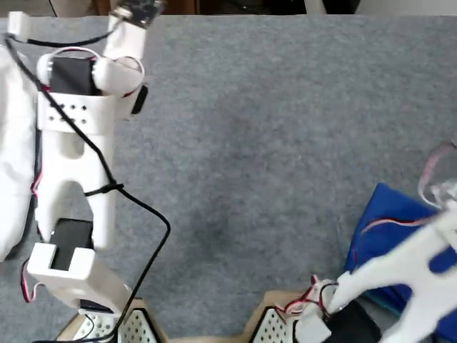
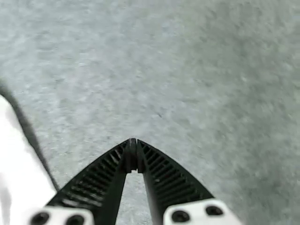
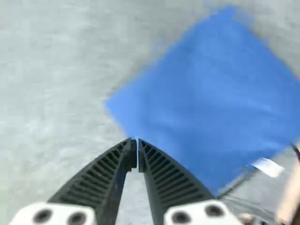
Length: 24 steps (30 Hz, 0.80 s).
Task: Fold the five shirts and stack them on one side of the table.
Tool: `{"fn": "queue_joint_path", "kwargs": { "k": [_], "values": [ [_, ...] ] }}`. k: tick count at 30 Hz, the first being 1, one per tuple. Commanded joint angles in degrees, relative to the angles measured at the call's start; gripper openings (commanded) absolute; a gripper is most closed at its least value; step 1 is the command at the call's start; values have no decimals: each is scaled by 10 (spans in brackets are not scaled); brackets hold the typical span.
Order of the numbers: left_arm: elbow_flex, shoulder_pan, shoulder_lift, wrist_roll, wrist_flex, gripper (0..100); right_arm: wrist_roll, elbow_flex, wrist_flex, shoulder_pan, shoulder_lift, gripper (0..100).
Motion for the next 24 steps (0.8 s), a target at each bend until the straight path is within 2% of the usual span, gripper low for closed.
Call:
{"fn": "queue_joint_path", "kwargs": {
  "k": [1, 7, 11, 13, 18, 21, 24],
  "values": [
    [-45, -34, -26, 9, 4, 22, -15, -69, -8, -149, -16, 5],
    [-75, -169, -25, 18, -43, 113, -17, -99, -86, -390, -5, 5],
    [-69, -278, -23, 53, -109, 140, -15, -102, -95, -499, 74, 5],
    [-55, -321, -11, 55, -127, 140, -10, -102, -93, -538, 126, 5],
    [-28, -427, 51, 88, -111, 136, 69, -145, -103, -620, 231, 5],
    [-25, -498, 103, 93, -135, 136, 81, -194, -102, -655, 276, 5],
    [-24, -530, 167, 91, -137, 136, 82, -225, -101, -679, 310, 5]
  ]
}}
